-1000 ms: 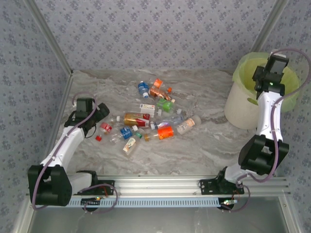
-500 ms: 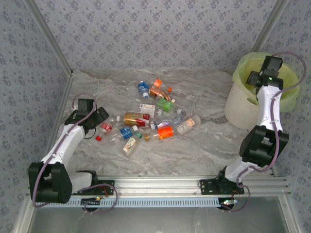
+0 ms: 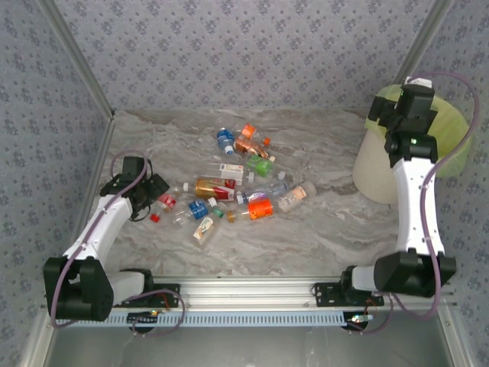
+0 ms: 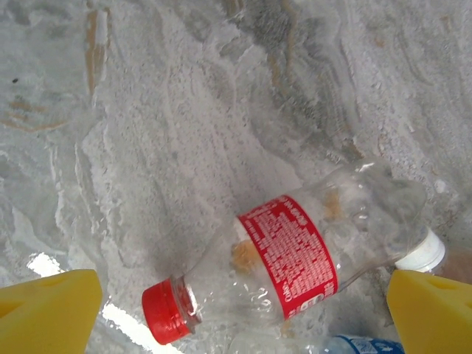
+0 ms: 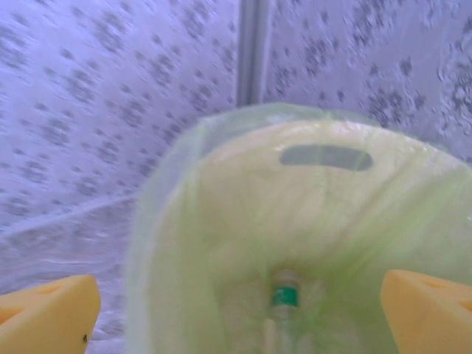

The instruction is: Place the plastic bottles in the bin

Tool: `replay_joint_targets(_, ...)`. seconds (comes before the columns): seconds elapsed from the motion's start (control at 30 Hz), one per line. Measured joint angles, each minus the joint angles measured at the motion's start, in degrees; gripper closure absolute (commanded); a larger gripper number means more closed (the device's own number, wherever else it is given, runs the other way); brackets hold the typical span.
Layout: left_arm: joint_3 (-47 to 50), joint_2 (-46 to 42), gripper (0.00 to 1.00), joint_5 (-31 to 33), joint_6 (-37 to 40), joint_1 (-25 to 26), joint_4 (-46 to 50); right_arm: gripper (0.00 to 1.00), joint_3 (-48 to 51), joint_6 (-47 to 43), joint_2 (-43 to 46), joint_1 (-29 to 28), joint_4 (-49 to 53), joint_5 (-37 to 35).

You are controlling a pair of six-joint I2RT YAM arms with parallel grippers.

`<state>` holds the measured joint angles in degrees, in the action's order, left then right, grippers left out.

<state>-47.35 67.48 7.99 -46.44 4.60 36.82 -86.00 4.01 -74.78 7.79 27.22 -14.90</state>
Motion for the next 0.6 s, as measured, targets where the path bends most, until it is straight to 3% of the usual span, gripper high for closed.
replay_joint_targets(0.17, 0.0, 0.0, 0.0, -2.8, 2.5, 0.0, 0.0, 0.0, 6.4, 2.8, 6.6, -4.0, -6.4, 3.4)
replay_joint_targets(0.33, 0.1, 1.3, 0.0, -4.7, 9.0, 0.5, -2.4, 0.0, 8.9, 4.0, 7.0, -7.5, -8.7, 4.4)
replay_joint_targets(0.6, 5.2, 1.7, 0.0, -1.7, 15.9, 2.2, -7.8, 0.0, 10.2, 5.2, 6.7, -8.0, -9.0, 4.4)
